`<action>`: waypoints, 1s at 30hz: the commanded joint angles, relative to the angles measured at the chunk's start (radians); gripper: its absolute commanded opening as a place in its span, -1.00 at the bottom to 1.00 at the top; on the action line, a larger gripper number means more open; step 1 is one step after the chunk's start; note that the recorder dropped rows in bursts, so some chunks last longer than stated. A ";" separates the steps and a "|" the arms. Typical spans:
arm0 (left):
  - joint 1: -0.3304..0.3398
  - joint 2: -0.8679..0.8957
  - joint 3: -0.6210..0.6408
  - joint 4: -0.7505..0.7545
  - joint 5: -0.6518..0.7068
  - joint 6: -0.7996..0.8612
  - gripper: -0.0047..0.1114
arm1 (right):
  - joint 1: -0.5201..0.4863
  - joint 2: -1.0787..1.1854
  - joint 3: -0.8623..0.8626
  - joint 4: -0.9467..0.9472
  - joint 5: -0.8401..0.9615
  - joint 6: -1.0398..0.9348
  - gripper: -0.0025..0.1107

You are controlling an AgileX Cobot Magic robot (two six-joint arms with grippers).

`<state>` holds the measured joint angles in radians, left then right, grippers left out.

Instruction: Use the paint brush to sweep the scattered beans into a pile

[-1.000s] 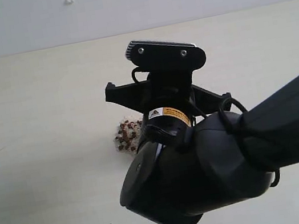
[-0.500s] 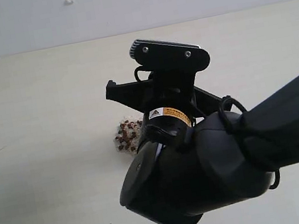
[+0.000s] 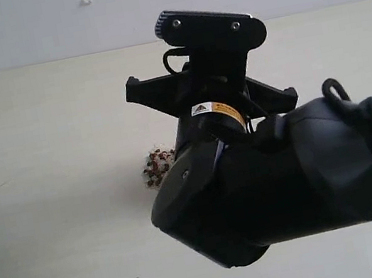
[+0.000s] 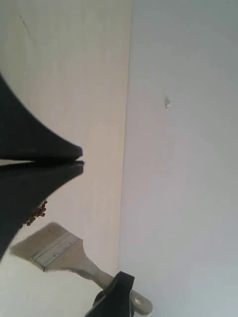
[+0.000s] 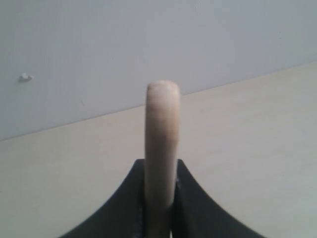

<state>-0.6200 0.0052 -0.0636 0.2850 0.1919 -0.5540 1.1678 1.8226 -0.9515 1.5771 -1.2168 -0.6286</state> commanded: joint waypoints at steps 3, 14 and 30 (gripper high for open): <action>0.004 -0.005 0.006 -0.001 -0.002 0.000 -0.92 | -0.004 -0.052 -0.002 -0.035 -0.004 -0.140 -0.96; 0.004 -0.005 0.006 -0.001 -0.002 0.000 -0.92 | -0.004 -0.135 -0.002 0.027 -0.004 -0.829 -0.96; 0.004 -0.005 0.006 -0.001 -0.002 0.000 -0.92 | -0.121 -0.409 -0.002 -0.121 0.504 -1.047 -0.96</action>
<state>-0.6200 0.0052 -0.0636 0.2850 0.1919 -0.5540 1.1144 1.4865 -0.9515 1.5398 -0.9359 -1.6872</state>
